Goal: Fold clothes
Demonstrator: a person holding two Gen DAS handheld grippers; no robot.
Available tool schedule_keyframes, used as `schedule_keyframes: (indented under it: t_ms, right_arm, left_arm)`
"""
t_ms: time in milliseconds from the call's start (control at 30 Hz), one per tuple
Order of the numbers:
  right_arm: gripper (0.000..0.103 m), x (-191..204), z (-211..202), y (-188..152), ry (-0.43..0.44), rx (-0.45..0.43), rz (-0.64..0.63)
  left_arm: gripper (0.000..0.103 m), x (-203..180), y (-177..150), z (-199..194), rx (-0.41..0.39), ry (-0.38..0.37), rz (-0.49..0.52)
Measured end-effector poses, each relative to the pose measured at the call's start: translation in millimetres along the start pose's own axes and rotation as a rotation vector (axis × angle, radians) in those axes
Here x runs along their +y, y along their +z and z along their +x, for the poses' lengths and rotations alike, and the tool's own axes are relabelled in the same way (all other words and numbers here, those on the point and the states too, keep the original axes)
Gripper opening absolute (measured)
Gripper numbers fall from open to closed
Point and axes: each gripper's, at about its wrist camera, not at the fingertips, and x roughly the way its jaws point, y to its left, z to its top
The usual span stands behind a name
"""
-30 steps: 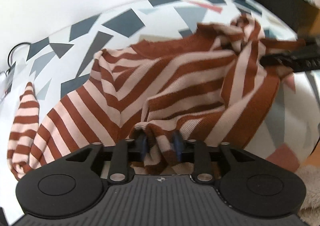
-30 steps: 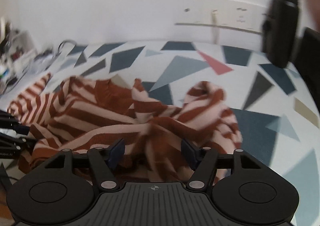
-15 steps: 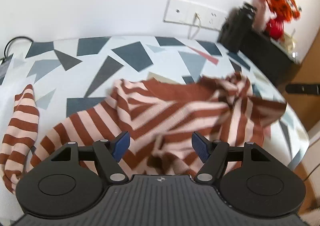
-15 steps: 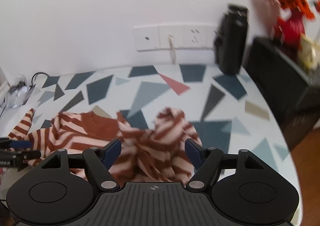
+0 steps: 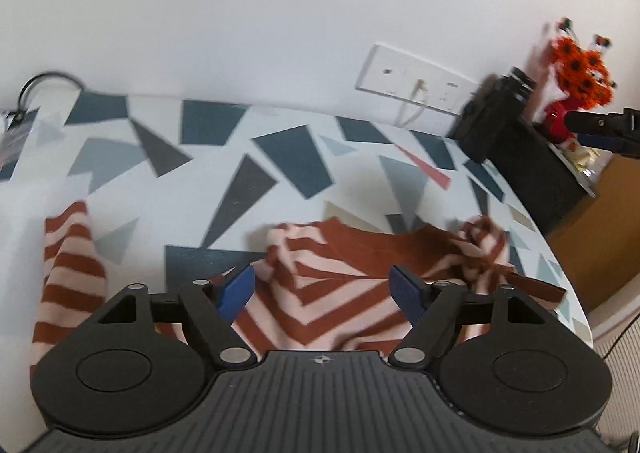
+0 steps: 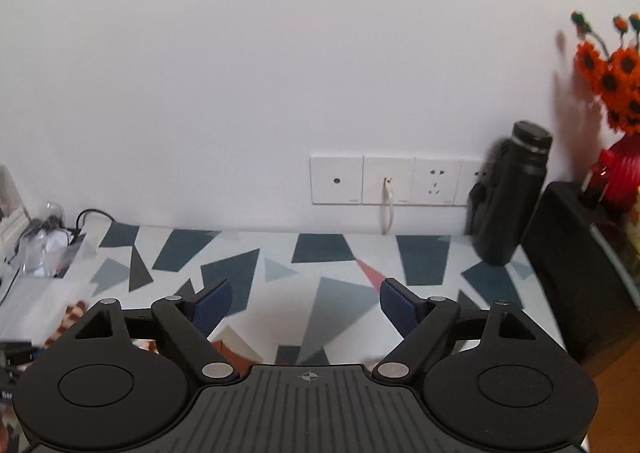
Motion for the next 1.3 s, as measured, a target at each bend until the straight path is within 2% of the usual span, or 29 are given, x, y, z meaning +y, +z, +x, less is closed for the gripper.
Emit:
schedule_keyframes:
  t_ms: [100, 200, 300, 400, 500, 600, 733, 900, 1067, 1133, 1200, 1233, 1300]
  right_arm:
    - [0.079, -2, 26, 6, 0.016, 0.027, 0.03]
    - [0.08, 0, 54, 4, 0.071, 0.066, 0.025]
    - [0.078, -1, 82, -12, 0.127, 0.147, 0.01]
    - [0.075, -2, 105, -34, 0.133, 0.219, -0.026]
    - [0.075, -6, 119, -54, 0.119, 0.255, -0.068]
    - [0.075, -20, 121, -65, 0.112, 0.269, -0.057]
    - [0.076, -43, 124, -72, 0.092, 0.289, 0.004]
    - [0.076, -62, 111, -77, 0.083, 0.262, 0.023]
    - [0.076, -78, 101, -73, 0.06, 0.234, -0.05]
    - [0.075, -81, 97, -62, 0.089, 0.208, -0.059]
    - [0.074, -79, 95, -55, 0.171, 0.209, -0.091]
    - [0.068, -74, 96, -54, 0.221, 0.224, -0.125]
    - [0.065, -63, 101, -59, 0.278, 0.272, -0.211]
  left_arm:
    - [0.076, 13, 1, 0, 0.006, 0.016, -0.05]
    - [0.08, 15, 7, 4, 0.007, 0.061, -0.019]
    - [0.088, 11, 9, 14, 0.015, 0.09, -0.002]
    - [0.088, 7, 8, 34, 0.056, 0.111, 0.052]
    - [0.088, 9, 2, 54, 0.093, 0.152, 0.064]
    - [0.088, 15, -4, 67, 0.131, 0.16, 0.024]
    - [0.088, 12, -4, 75, 0.144, 0.175, 0.052]
    - [0.088, 4, 0, 73, 0.101, 0.156, 0.096]
    - [0.088, 6, 3, 72, 0.075, 0.145, 0.153]
    - [0.088, 10, 6, 72, 0.07, 0.145, 0.158]
    - [0.088, 13, 8, 72, 0.069, 0.147, 0.163]
    - [0.088, 14, 8, 73, 0.075, 0.148, 0.173]
    - [0.088, 15, 5, 78, 0.096, 0.15, 0.203]
